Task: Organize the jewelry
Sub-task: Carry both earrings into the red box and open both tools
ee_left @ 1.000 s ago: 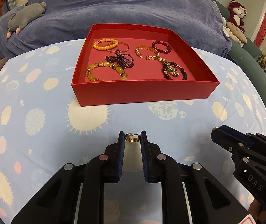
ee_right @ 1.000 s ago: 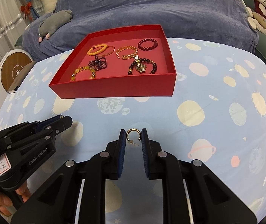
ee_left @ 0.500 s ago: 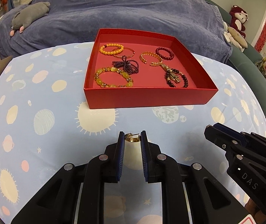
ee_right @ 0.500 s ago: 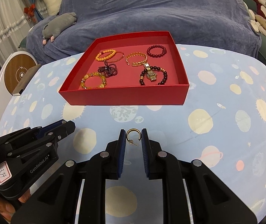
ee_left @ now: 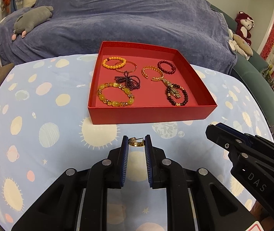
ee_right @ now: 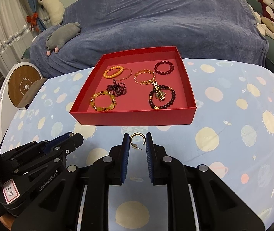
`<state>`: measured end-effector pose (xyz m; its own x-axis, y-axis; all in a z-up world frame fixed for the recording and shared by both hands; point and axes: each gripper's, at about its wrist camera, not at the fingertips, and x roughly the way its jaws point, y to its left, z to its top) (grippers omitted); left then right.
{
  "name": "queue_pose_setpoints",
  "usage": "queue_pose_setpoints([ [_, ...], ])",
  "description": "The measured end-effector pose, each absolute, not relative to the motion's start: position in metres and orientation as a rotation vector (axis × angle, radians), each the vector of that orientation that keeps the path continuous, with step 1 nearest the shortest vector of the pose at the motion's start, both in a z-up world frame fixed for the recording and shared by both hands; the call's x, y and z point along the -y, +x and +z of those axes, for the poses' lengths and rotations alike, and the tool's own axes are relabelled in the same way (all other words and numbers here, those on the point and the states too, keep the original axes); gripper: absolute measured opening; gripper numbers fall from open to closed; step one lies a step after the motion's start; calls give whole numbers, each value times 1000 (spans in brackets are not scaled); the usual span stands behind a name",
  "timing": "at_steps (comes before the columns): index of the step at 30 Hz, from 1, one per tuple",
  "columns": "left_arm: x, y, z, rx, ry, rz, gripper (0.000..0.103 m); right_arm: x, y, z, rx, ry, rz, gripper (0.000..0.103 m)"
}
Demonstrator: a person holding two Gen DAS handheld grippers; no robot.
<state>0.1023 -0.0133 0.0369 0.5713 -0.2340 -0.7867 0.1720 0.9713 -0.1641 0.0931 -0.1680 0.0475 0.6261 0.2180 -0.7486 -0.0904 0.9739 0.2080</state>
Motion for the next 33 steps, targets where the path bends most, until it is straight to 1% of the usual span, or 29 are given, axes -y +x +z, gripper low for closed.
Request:
queue_pose_setpoints([
  [18,21,117,76,-860,-79,-259,15,165,116,86,-785,145,174,16],
  [24,28,149,89,-826,-23,-249,15,179,145,91,-775,190,159,16],
  [29,20,190,80,-859,-69,-248,15,184,178,90,-779,172,163,17],
  [33,27,213,73,-857,-36,-250,15,186,203,75,-802,178,159,17],
])
